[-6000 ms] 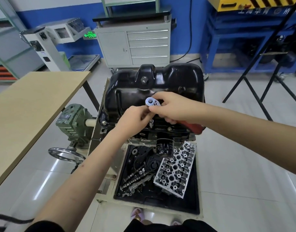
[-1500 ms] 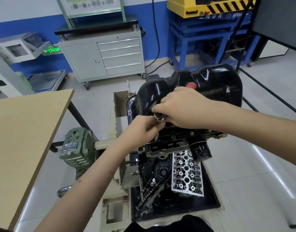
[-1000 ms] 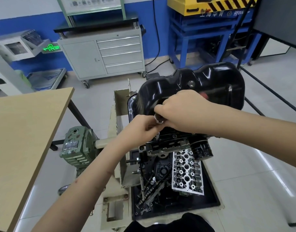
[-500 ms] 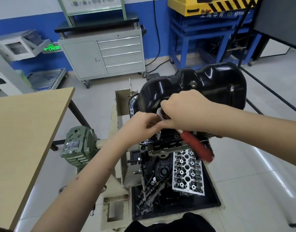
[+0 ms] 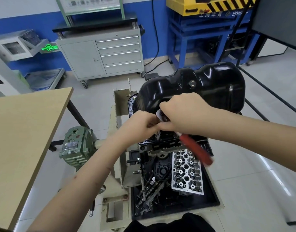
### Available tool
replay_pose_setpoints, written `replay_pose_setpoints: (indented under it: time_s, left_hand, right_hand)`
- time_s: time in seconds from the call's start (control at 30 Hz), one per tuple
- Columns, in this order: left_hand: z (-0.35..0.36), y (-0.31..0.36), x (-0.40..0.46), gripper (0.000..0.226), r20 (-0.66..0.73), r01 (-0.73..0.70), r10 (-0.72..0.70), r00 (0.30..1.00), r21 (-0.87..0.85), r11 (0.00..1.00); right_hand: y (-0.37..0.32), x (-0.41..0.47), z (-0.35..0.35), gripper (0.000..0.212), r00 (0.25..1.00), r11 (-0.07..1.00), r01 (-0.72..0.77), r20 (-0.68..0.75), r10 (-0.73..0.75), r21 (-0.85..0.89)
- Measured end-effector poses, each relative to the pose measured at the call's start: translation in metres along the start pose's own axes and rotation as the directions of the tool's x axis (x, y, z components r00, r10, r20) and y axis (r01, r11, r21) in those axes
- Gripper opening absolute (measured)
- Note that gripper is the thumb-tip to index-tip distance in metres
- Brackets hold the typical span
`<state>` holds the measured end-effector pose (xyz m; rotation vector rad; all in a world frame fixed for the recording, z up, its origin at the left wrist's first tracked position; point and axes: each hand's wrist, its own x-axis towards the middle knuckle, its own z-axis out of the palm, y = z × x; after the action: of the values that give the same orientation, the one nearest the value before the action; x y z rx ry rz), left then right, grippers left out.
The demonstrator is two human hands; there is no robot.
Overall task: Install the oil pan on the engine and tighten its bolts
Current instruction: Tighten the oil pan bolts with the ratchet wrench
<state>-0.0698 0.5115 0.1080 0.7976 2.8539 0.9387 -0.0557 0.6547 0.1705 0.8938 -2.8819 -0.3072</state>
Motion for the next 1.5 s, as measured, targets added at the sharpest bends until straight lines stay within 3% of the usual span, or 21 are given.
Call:
replay_pose_setpoints:
  time_s: [0.07,0.17,0.23,0.33,0.4,0.53,0.6,0.77,0.87,0.93,1.03,1.13,1.2,1.33,1.43,1.5]
  left_hand:
    - [-0.001,0.001,0.003,0.035,0.040,-0.013,0.011,0.999,0.050,0.999]
    - [-0.003,0.000,0.005,0.033,0.118,0.003,-0.008,0.993,0.038,0.999]
    - [-0.001,-0.001,0.003,0.033,0.135,0.007,-0.012,0.991,0.036,0.999]
    - [0.002,0.000,0.001,0.036,0.060,0.039,-0.041,0.997,0.035,0.999]
    - [0.004,0.001,0.000,0.045,0.015,0.042,-0.042,0.999,0.041,0.998]
    - [0.003,0.002,0.002,0.038,0.066,-0.003,0.002,0.998,0.011,1.000]
    - [0.004,0.001,0.003,0.031,0.106,0.020,-0.017,0.994,-0.025,0.999]
    - [0.012,-0.001,0.000,0.028,0.017,0.041,-0.041,0.999,0.007,0.999]
    - [0.015,-0.001,0.000,0.045,-0.035,0.025,-0.024,0.999,0.027,0.999]
    - [0.014,-0.002,0.001,0.040,-0.017,-0.008,0.008,1.000,0.006,1.000]
    - [0.011,-0.004,0.002,0.034,0.036,0.018,-0.016,0.999,-0.063,0.998]
    - [0.011,-0.005,0.000,0.020,-0.022,0.016,-0.017,1.000,-0.032,0.999]
    - [0.012,-0.006,-0.001,0.027,-0.059,0.042,-0.041,0.997,0.024,0.999]
    - [0.014,-0.005,0.001,0.046,-0.046,-0.004,0.005,0.999,0.024,1.000]
    - [0.012,-0.003,0.003,0.041,0.033,0.020,-0.020,0.999,0.014,1.000]
    - [0.011,-0.003,0.004,0.032,0.022,0.035,-0.035,0.999,-0.004,0.999]
  right_hand:
    - [0.003,0.001,0.004,0.018,0.998,0.998,0.061,-0.021,-0.061,-0.013]
    - [0.008,0.003,0.005,0.020,0.983,0.981,0.181,-0.007,-0.182,-0.074]
    - [0.010,0.002,0.004,0.013,0.983,0.980,0.182,-0.008,-0.183,-0.078]
    - [0.008,0.001,0.002,0.047,0.999,0.997,0.049,0.006,-0.049,-0.065]
    - [0.006,0.000,0.004,0.051,1.000,1.000,0.012,-0.010,-0.012,-0.025]
    - [0.013,0.002,0.006,0.022,0.979,0.978,0.201,-0.010,-0.201,-0.052]
    - [0.017,0.004,0.003,0.019,0.964,0.961,0.266,0.013,-0.266,-0.075]
    - [0.012,0.002,0.002,0.046,0.997,0.994,0.081,-0.001,-0.081,-0.078]
    - [0.011,0.002,0.006,0.026,0.990,0.990,0.140,-0.013,-0.140,-0.033]
    - [0.016,0.005,0.007,0.014,0.969,0.969,0.247,0.009,-0.247,-0.030]
    - [0.020,0.009,0.005,0.019,0.958,0.956,0.288,0.023,-0.287,-0.052]
    - [0.015,0.007,0.004,0.039,0.988,0.987,0.155,0.024,-0.154,-0.037]
    - [0.011,0.005,0.004,0.049,0.996,0.996,0.090,0.015,-0.089,-0.028]
    - [0.012,0.006,0.008,0.017,0.980,0.980,0.197,-0.001,-0.197,-0.004]
    - [0.016,0.008,0.005,0.014,0.971,0.969,0.239,0.015,-0.238,-0.058]
    - [0.015,0.005,0.002,0.029,0.986,0.986,0.162,0.030,-0.161,-0.045]
